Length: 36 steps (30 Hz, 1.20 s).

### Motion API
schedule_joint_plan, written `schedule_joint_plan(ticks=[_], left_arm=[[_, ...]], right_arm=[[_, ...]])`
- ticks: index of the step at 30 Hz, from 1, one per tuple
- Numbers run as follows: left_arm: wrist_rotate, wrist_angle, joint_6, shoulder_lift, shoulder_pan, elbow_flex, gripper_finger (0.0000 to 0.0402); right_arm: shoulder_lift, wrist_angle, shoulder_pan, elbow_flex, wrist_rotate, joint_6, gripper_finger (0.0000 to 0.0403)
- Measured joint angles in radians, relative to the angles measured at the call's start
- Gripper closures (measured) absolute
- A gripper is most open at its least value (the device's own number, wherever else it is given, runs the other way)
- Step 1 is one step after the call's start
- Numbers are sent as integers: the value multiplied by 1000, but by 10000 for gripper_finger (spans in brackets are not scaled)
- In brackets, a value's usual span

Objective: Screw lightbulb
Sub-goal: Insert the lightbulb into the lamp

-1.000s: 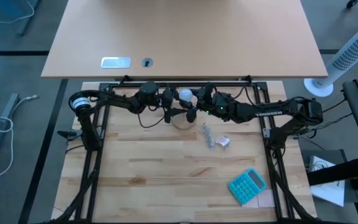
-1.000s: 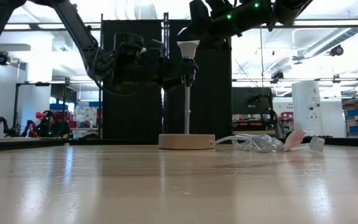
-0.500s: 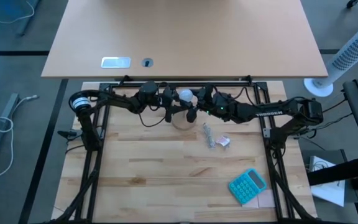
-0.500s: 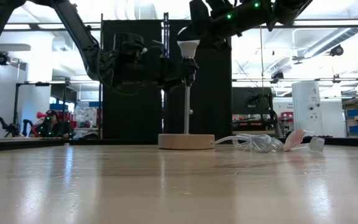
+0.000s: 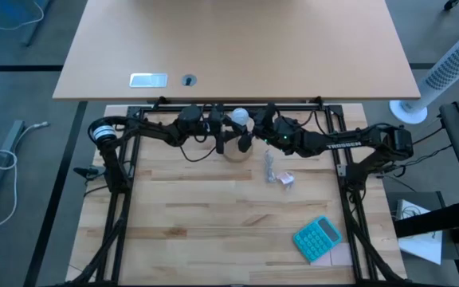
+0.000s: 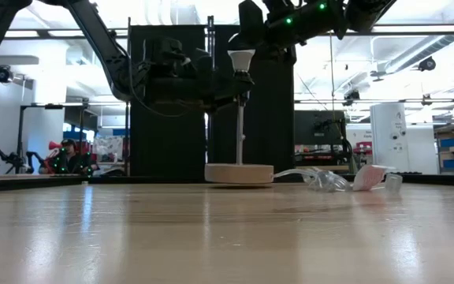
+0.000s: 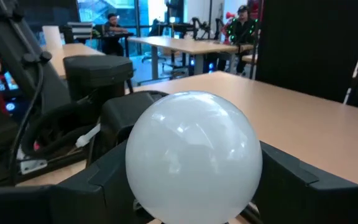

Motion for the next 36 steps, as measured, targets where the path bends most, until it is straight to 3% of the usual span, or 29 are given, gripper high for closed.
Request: schedule_joint_plan(ticks=[4, 18, 24, 36], left_arm=[[-74, 8, -23, -6, -19, 0, 235], [-502, 1, 27, -9, -126, 24, 235], [-545, 1, 16, -11, -136, 24, 235], [-468, -13, -7, -18, -133, 24, 235]], right_arm=[[0, 12, -6, 0, 2, -12, 160], [-1, 27, -16, 2, 37, -12, 157], [-7, 32, -16, 2, 37, -34, 158], [-9, 25, -14, 1, 1, -24, 141]])
